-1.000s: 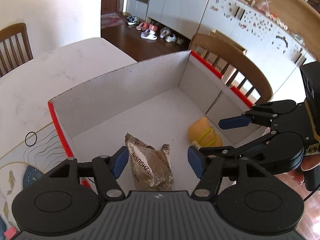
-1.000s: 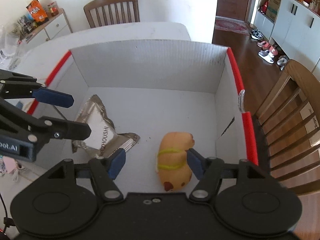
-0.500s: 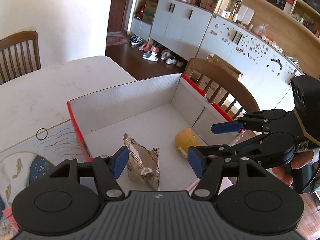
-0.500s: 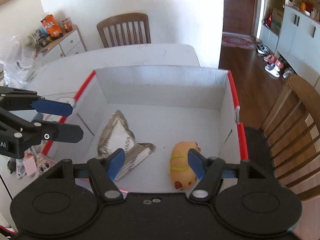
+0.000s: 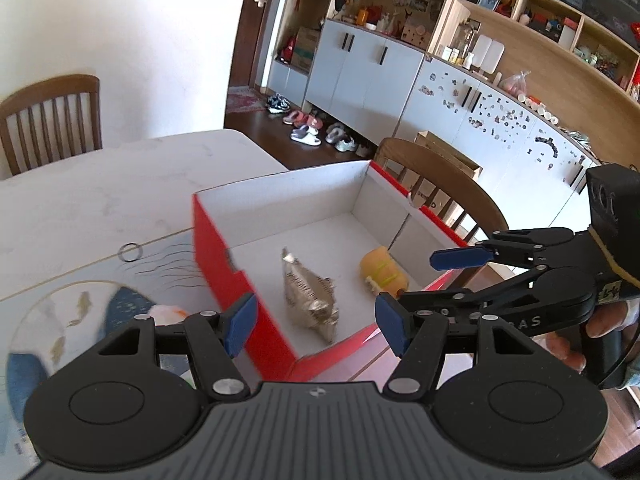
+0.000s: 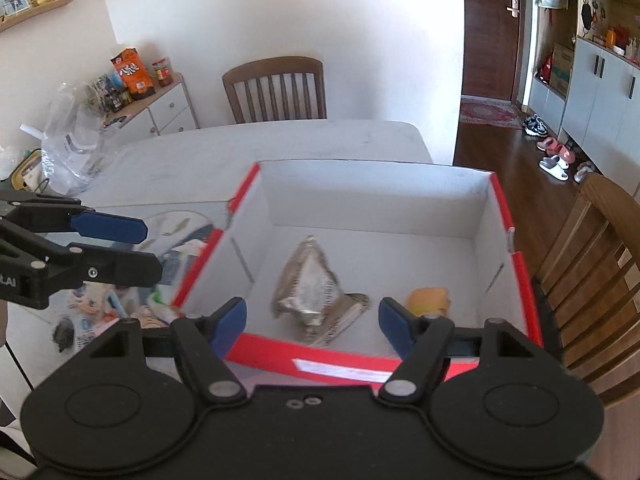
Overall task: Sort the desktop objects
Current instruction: 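Lower the foil bag and toy pig into the box and open both tools, then move both tools back over the pile of items on the table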
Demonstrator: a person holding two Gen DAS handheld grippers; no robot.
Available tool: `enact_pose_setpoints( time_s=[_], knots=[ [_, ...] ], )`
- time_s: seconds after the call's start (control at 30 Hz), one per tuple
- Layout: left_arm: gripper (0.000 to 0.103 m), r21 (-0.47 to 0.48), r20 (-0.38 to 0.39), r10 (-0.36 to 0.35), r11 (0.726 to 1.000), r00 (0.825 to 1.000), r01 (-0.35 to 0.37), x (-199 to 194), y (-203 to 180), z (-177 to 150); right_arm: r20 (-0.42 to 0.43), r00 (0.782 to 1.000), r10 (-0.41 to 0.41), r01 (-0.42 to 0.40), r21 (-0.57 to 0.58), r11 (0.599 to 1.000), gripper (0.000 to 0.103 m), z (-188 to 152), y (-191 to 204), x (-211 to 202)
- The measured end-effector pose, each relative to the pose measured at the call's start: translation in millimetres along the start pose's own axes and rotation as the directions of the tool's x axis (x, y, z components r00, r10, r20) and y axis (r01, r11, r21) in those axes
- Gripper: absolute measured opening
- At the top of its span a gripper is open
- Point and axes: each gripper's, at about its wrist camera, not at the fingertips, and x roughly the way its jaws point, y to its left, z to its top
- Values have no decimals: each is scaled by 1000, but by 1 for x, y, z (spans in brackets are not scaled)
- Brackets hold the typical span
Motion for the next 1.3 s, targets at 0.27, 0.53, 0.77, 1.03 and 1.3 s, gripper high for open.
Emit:
enact_pose_setpoints(
  time_s=[0.27, 0.53, 0.77, 1.03, 1.3],
  knots=[
    [66, 4, 7, 21, 1000, 1000, -21, -35, 30, -31, 12, 1000, 14, -15, 6, 1000, 79, -11, 46, 1],
    [84, 1, -6, 44, 999, 999, -44, -65, 73, -66, 18, 1000, 6, -6, 12, 1000, 85, -24, 94, 8],
    [103, 12, -16, 59, 998, 998, -59, -86, 103, -102, 13, 1000, -16, 15, 25, 1000, 88, -36, 127, 16],
    [103, 10, -57, 86, 996, 995, -86, -94, 132, -144, -18, 998, -60, 60, 0, 998, 88, -55, 167, 45],
    [103, 41, -100, 123, 992, 987, -119, -90, 150, -174, -72, 994, -85, 82, -44, 996, 87, -69, 195, 76]
  ],
)
